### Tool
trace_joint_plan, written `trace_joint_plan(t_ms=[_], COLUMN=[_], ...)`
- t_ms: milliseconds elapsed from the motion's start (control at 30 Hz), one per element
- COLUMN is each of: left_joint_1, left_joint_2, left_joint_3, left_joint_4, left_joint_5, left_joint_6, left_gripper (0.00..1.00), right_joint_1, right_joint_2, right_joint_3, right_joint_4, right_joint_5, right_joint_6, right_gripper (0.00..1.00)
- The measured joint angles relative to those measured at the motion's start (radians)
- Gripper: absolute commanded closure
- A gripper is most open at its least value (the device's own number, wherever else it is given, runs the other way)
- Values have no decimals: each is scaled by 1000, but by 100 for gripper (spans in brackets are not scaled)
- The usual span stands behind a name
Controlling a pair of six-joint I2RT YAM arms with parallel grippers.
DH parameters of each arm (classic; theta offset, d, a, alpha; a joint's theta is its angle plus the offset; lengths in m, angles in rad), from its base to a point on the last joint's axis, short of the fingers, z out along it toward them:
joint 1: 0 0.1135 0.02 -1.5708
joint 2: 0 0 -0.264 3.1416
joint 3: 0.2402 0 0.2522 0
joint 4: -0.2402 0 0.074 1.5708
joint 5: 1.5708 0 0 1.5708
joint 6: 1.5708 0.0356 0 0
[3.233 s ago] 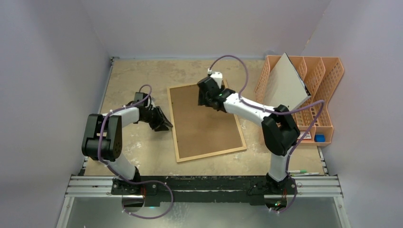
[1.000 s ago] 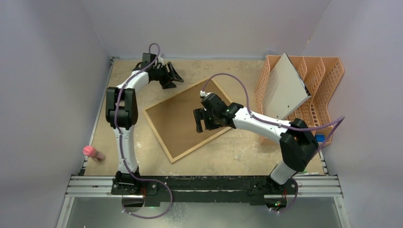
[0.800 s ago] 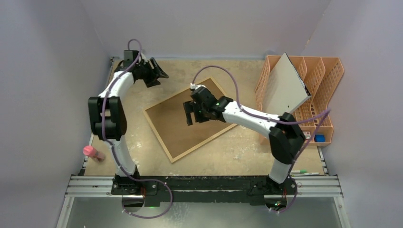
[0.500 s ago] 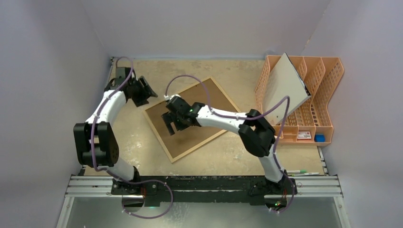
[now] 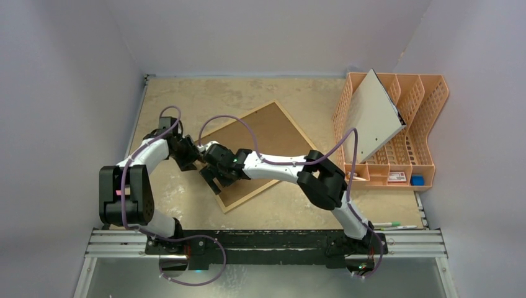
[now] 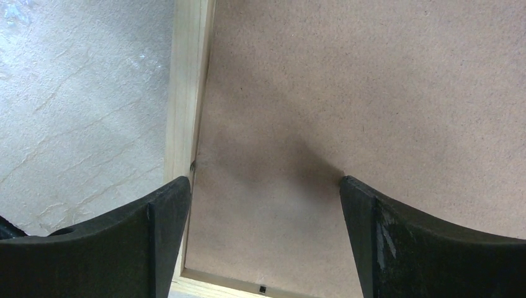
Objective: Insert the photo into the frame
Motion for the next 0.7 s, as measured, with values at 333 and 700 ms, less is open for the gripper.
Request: trace_joint_plan(t_ms=[333,700], left_joint_1=[2,2], left_joint_2=[-1,-4], left_joint_3=[-78,-104], left_joint_4=[42,93], left_joint_5=[-36,-12], left_joint_6=[15,5], left_gripper=[66,69], right_joint_1=[1,6], right_joint_2=[9,16], right_joint_3=[0,-2], right_joint_4=[13,27], right_joint_5=[19,38], right_joint_6=[27,49], right_gripper=[20,15])
